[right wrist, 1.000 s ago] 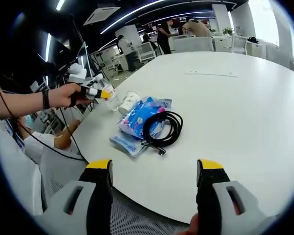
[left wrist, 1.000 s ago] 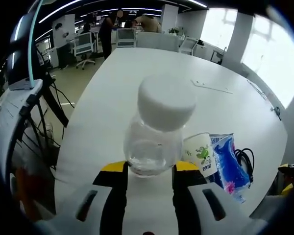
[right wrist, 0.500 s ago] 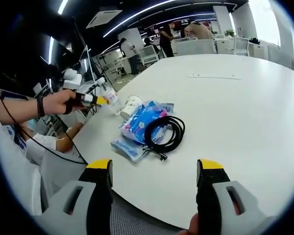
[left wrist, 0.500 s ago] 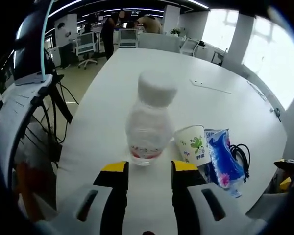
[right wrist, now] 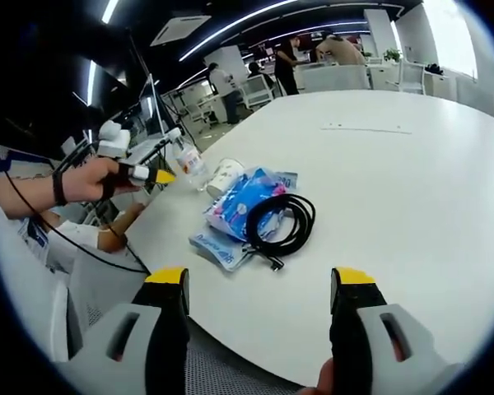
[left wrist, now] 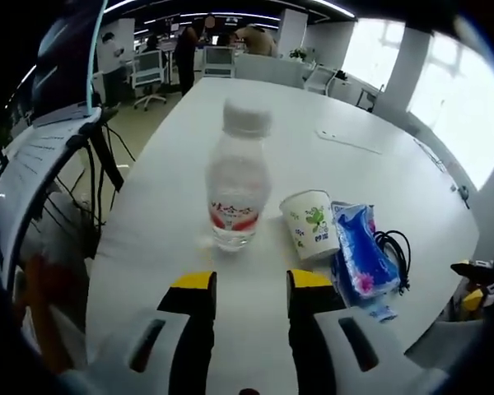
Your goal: Arrange the tabletop items into an orderly group along one side of the table until the central work area is clear of visible clutter.
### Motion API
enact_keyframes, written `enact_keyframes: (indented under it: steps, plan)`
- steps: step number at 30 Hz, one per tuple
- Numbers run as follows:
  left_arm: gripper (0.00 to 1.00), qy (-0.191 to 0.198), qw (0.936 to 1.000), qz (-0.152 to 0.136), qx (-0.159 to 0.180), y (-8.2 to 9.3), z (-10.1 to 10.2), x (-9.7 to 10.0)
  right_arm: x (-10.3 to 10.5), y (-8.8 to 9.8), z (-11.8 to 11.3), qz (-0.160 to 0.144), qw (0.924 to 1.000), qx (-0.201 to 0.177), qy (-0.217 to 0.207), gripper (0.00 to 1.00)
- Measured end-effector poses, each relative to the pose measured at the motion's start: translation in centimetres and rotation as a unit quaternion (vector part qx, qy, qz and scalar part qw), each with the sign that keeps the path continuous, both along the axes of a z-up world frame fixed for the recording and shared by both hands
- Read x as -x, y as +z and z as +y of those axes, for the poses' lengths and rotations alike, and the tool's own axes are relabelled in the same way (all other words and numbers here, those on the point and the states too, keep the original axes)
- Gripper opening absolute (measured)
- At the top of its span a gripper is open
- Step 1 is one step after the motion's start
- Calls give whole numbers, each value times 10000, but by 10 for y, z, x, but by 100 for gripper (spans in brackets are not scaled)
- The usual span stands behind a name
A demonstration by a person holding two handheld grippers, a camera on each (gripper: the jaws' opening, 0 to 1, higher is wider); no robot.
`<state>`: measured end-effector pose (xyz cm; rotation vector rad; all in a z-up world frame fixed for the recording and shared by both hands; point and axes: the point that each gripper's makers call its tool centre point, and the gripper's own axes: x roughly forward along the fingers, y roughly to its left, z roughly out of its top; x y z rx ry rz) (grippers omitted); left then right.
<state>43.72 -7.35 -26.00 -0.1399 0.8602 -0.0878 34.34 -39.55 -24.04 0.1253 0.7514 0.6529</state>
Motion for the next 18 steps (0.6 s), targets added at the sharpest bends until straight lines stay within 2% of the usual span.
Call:
enact_keyframes:
  steps: [5,18]
  plan:
    - [32,105,9997,-58,192,2,-4,10,2,-4,1,49,10000,5,62,69]
    - [33,79,9994,-55,328,4,-19,25,6,-14,-2,104,9999,-21,76,69]
